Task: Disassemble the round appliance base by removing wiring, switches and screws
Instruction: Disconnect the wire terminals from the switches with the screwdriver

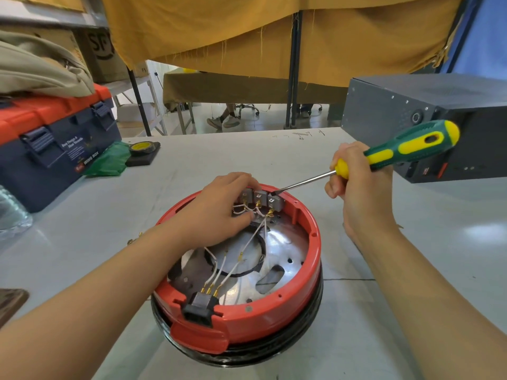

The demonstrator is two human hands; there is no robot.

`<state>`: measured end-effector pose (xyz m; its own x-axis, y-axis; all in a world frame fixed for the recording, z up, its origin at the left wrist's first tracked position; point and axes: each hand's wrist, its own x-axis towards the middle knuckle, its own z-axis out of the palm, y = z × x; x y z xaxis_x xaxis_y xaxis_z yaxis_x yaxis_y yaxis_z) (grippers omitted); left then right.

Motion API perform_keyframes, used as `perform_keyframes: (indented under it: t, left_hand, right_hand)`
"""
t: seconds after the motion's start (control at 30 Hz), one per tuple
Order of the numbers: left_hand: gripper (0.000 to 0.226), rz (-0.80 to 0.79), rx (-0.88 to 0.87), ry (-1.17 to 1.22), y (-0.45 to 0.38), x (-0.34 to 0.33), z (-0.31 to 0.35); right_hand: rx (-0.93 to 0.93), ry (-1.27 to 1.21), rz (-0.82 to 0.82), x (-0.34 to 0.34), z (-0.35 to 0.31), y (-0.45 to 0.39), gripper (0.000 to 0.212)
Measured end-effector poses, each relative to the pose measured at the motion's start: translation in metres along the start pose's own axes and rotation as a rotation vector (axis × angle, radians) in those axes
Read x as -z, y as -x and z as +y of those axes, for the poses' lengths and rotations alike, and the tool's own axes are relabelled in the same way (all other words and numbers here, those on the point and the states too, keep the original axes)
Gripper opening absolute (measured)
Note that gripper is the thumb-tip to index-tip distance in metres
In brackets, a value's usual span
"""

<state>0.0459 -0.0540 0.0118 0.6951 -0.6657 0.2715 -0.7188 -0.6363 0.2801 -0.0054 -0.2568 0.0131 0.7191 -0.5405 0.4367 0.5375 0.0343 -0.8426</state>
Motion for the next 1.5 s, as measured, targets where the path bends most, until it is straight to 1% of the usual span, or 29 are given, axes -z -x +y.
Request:
perform_keyframes:
  t: [0.03, 0.13, 0.27, 0.33, 0.57, 0.83, 1.03, 1.17, 1.33, 1.5]
  left_hand:
    - [0.04, 0.022, 0.018, -0.019, 0.0, 0.001, 0.0]
    - [0.05, 0.05, 0.07, -0.173, -0.002, 0.003, 0.0]
    - [0.063, -0.042, 0.106, -0.26, 0.0, 0.003, -0.002]
    - [0.063, -0.071, 0.084, -0.272, 0.001, 0.002, -0.002]
    - [0.065, -0.073, -0.01, -0.271, 0.002, 0.005, 0.001]
    - [0.07, -0.187, -0.055, -0.269, -0.005, 0.013, 0.004]
    - [0.07, -0.189, -0.085, -0.268, -0.006, 0.009, 0.008]
    - [0.063, -0.148, -0.093, -0.226, -0.005, 0.004, 0.011]
    - [0.042, -0.076, -0.099, -0.144, 0.002, -0.001, 0.012]
    - [0.036, -0.08, -0.097, -0.172, 0.004, -0.003, 0.012]
  right_hand:
    - [0.005, 0.018, -0.008, 0.0, 0.0, 0.001, 0.029]
    - [0.018, 0.035, -0.032, -0.001, -0.001, 0.002, 0.03]
    - [0.017, 0.062, -0.07, -0.003, -0.001, 0.004, 0.028]
    - [0.016, 0.082, -0.079, -0.003, -0.002, 0.005, 0.028]
    - [0.037, 0.114, -0.076, -0.005, -0.004, 0.005, 0.029]
    - [0.128, 0.197, -0.099, -0.006, -0.01, 0.011, 0.034]
    - [0.181, 0.195, -0.134, -0.005, -0.014, 0.009, 0.036]
    - [0.212, 0.219, -0.168, -0.005, -0.014, 0.011, 0.037]
    - [0.224, 0.251, -0.172, -0.006, -0.013, 0.012, 0.033]
    - [0.239, 0.268, -0.187, -0.005, -0.013, 0.013, 0.029]
